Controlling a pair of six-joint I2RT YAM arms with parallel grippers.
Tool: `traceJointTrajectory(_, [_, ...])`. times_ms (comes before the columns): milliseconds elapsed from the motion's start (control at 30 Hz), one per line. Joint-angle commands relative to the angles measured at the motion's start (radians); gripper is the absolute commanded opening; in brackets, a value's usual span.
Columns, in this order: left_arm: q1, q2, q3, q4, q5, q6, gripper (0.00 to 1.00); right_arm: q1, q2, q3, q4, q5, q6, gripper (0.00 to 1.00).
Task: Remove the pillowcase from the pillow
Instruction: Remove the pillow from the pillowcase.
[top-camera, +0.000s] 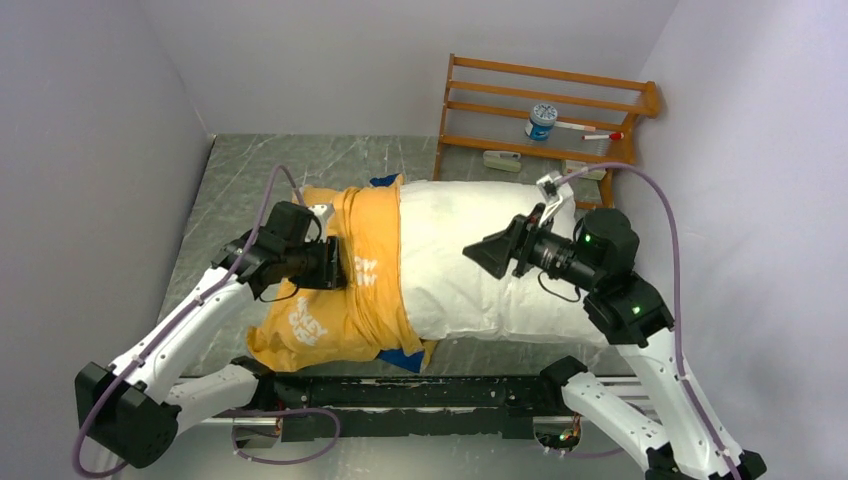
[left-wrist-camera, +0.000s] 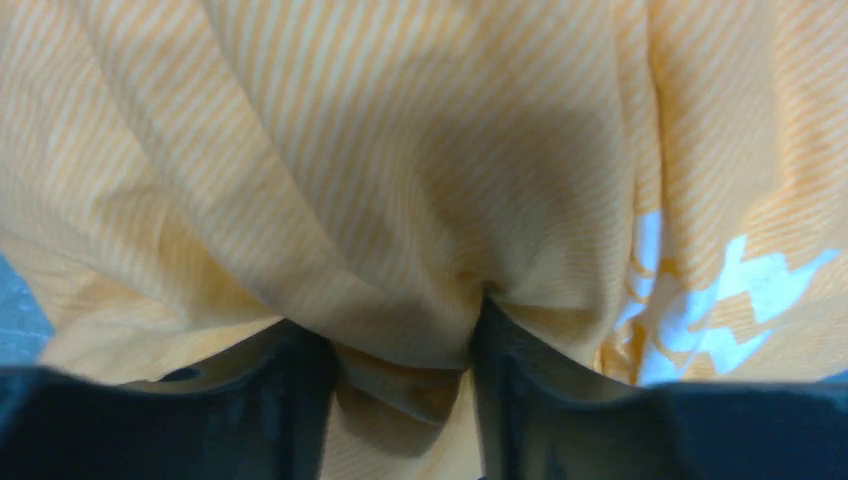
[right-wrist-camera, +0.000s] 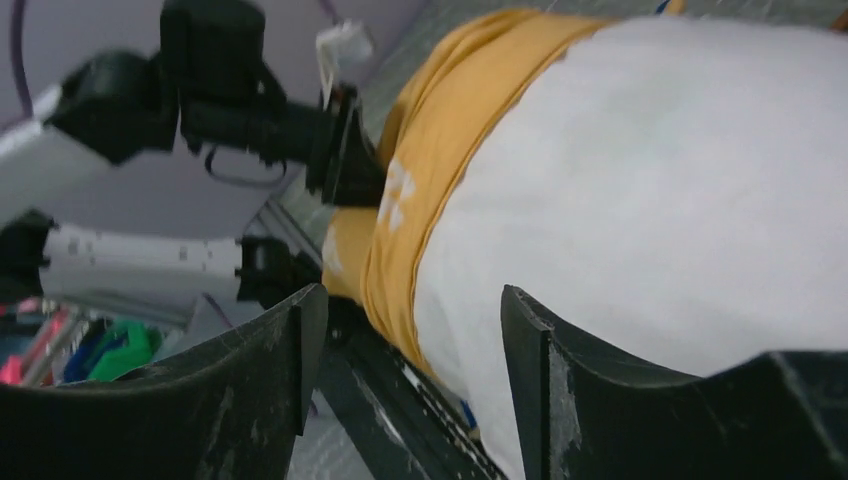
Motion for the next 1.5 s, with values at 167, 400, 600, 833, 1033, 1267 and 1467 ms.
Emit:
traceJointTrajectory(167, [-0.008, -0.131, -0.098, -0.035, 0.148, 0.02, 0.05, -0.006, 0.416, 0.268, -0.12, 0.259, 0.053, 0.67])
traceJointTrajectory(400, [-0.01, -0.276, -0.075, -0.204, -0.067, -0.048, 0.05, -0.003, 0.731, 0.369, -0.073, 0.337, -0.05, 0.7])
traceJointTrajectory(600, [-0.008, -0.298, 0.126, -0.459, -0.568, -0.192, 0.05, 0.006, 0.682, 0.026, 0.053, 0.47, -0.016, 0.44])
traceJointTrajectory(833, [-0.009, -0.229, 0.218, -0.412, -0.578, -0.144, 0.67, 0.007, 0.455, -0.331, 0.236, 0.371, 0.024, 0.3])
traceJointTrajectory(1033, [-0.009, -0.218, 0.251, -0.161, -0.378, -0.058, 0.97, 0.033, 0.302, -0.432, 0.297, 0.184, -0.053, 0.3])
traceJointTrajectory(1267, [-0.006, -0.021, 0.332, -0.004, -0.277, -0.013, 0.97, 0.054, 0.107, -0.514, 0.286, -0.089, -0.04, 0.2])
traceJointTrajectory(1467, [0.038, 0.084, 0.269, 0.209, -0.218, -0.014, 0.97, 0.064, -0.012, -0.52, 0.175, -0.178, -0.015, 0.2])
